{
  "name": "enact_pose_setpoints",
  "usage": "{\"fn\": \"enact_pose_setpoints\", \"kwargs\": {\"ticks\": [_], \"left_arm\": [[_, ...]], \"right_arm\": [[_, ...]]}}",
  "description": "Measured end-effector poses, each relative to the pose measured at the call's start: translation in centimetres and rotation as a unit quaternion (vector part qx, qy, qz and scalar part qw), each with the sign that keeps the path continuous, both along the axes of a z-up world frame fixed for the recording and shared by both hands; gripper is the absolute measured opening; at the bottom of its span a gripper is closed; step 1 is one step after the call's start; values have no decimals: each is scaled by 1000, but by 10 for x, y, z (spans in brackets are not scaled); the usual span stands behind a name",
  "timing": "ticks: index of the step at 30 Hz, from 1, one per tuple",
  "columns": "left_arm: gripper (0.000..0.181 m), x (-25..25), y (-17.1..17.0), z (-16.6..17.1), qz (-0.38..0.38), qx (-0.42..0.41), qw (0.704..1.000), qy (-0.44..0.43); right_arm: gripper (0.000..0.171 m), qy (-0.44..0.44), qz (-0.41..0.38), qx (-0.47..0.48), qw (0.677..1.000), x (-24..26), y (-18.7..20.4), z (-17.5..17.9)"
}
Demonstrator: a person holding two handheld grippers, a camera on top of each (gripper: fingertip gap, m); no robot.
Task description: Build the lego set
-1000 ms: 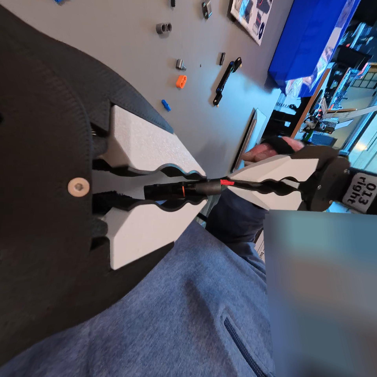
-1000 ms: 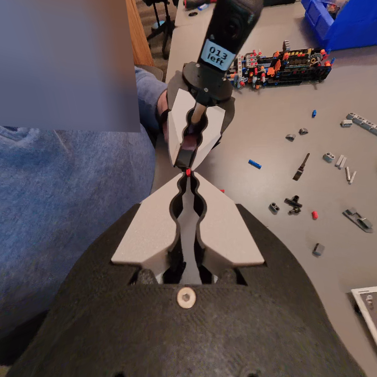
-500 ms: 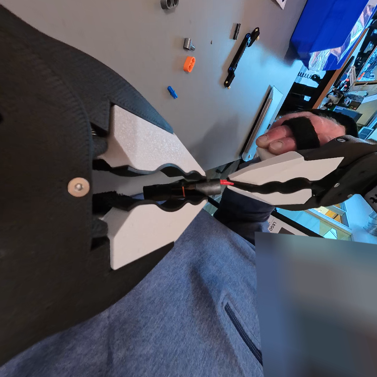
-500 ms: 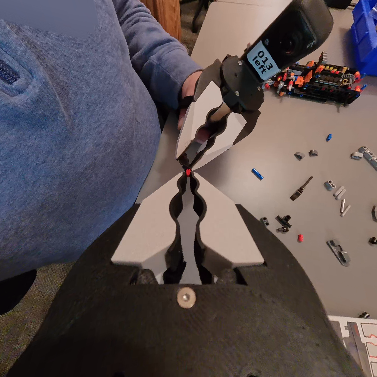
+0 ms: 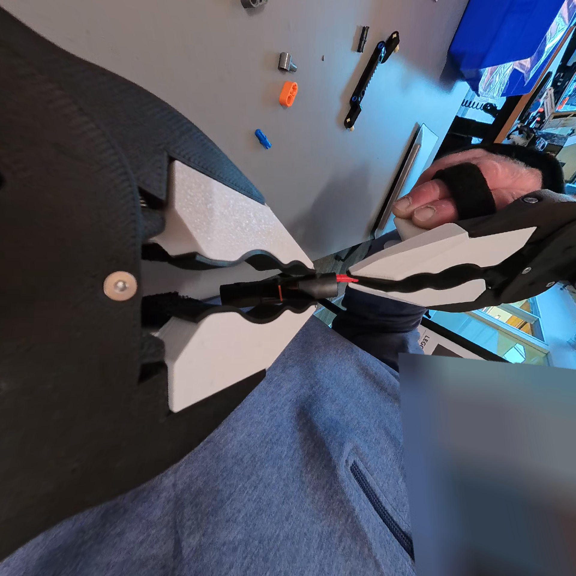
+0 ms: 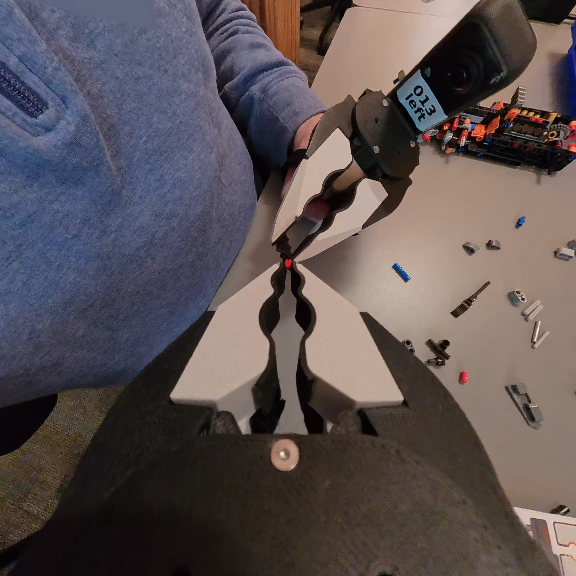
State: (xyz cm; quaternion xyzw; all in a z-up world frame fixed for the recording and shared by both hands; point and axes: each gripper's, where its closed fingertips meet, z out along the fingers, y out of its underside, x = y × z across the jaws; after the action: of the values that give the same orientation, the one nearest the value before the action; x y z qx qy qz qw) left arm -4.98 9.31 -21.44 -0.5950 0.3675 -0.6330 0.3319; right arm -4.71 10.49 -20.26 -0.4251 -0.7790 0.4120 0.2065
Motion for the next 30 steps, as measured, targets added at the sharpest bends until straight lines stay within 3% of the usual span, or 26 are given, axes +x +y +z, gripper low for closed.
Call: {"fn": "enact_pose_setpoints", "kwargs": {"ticks": [30], "left_arm": [[13,4,-2,-6,-8,4,1000,18]], "right_arm": [[1,-7,56,8,998,4,-3,-4]]}}
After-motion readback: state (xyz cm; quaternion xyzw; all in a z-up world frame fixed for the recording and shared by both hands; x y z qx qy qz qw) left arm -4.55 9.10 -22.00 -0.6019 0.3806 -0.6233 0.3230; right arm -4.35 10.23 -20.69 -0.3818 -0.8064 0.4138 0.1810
